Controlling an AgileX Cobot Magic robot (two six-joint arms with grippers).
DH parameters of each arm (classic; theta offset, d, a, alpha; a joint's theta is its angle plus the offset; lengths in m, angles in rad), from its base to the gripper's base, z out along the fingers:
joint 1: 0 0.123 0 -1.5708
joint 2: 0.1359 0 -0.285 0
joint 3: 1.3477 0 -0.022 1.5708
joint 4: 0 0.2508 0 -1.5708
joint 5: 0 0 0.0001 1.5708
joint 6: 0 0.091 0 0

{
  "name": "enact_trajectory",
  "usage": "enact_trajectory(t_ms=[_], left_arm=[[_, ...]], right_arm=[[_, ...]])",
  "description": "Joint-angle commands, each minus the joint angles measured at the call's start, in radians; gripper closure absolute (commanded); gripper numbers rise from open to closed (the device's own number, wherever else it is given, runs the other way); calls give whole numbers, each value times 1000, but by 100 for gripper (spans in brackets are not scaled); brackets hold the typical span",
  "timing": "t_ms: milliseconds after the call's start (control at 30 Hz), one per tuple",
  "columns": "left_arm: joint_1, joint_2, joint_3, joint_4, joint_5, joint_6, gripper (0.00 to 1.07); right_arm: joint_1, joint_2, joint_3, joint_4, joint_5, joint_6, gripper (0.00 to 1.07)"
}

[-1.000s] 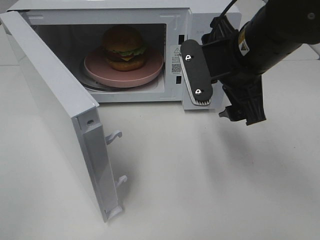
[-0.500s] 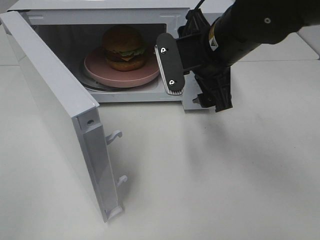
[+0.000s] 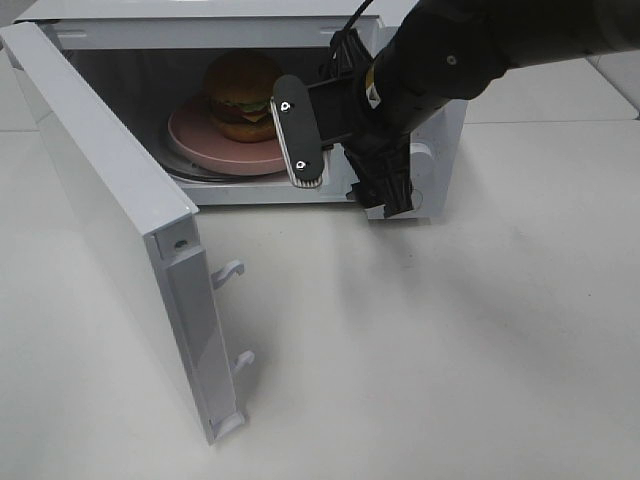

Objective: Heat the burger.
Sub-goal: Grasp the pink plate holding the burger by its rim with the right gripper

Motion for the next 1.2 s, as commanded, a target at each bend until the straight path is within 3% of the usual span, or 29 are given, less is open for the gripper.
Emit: enact_trajectory(t_ms=[33,1200], left_arm=[[0,-19,2,2,-9,-2,9],[0,-19,2,2,-9,-2,9]], right_arm=[[5,34,-37,-4,-14,15,19],[5,340,-353,32,-32,79,22]])
